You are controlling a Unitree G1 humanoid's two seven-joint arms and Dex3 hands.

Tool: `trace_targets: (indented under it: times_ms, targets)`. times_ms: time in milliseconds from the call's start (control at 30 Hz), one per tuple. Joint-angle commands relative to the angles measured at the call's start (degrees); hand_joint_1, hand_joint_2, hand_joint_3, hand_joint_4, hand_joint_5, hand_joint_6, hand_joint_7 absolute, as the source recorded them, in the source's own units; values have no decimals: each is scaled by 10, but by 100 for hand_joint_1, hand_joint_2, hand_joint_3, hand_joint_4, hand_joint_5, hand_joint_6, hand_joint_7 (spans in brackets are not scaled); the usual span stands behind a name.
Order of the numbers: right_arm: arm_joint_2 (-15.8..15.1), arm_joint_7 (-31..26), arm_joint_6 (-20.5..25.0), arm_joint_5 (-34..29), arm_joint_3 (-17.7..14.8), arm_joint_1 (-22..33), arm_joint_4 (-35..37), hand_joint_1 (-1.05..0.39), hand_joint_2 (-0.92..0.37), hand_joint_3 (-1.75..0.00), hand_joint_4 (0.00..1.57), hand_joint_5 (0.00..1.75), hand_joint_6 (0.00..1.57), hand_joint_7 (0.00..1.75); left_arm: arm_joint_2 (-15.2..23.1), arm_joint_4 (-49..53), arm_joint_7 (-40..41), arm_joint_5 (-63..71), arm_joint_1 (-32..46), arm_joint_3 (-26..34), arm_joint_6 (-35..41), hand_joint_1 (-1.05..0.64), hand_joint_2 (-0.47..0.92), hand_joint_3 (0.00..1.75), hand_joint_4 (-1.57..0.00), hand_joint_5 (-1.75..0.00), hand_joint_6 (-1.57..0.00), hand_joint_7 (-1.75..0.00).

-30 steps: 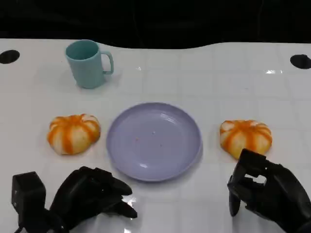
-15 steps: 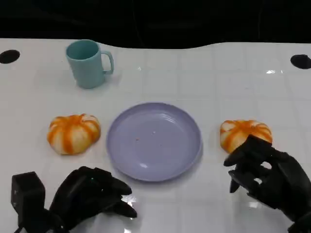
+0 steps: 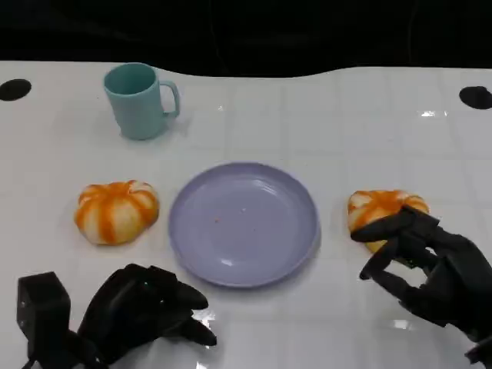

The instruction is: Grasp the bread from the table and place it into the plate.

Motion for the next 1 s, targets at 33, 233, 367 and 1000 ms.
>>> trace_targets:
  times_ms: [33, 233, 367, 1000]
  targets:
    - [-9, -3, -8, 0, -4, -4, 3, -40, -92, -19, 40, 142, 40, 93, 7, -1, -5, -5, -1, 4, 3, -105, 73, 0, -157, -22, -157, -1]
    - [-9, -3, -8, 0, -4, -4, 3, -40, -92, -19, 40, 141, 41, 92, 7, -1, -5, -5, -1, 4, 3, -105, 73, 0, -157, -22, -157, -1]
    - [-9, -3, -8, 0, -4, -4, 3, -40, -92, -19, 40, 141, 41, 92, 7, -1, -5, -5, -1, 4, 3, -105, 73, 0, -157, -22, -157, -1]
    - [-171, -229, 37, -441, 24, -70, -66, -60, -88, 0, 11, 40, 27, 2, 4, -6, -3, -3, 1, 3, 5, -105, 73, 0, -157, -22, -157, -2]
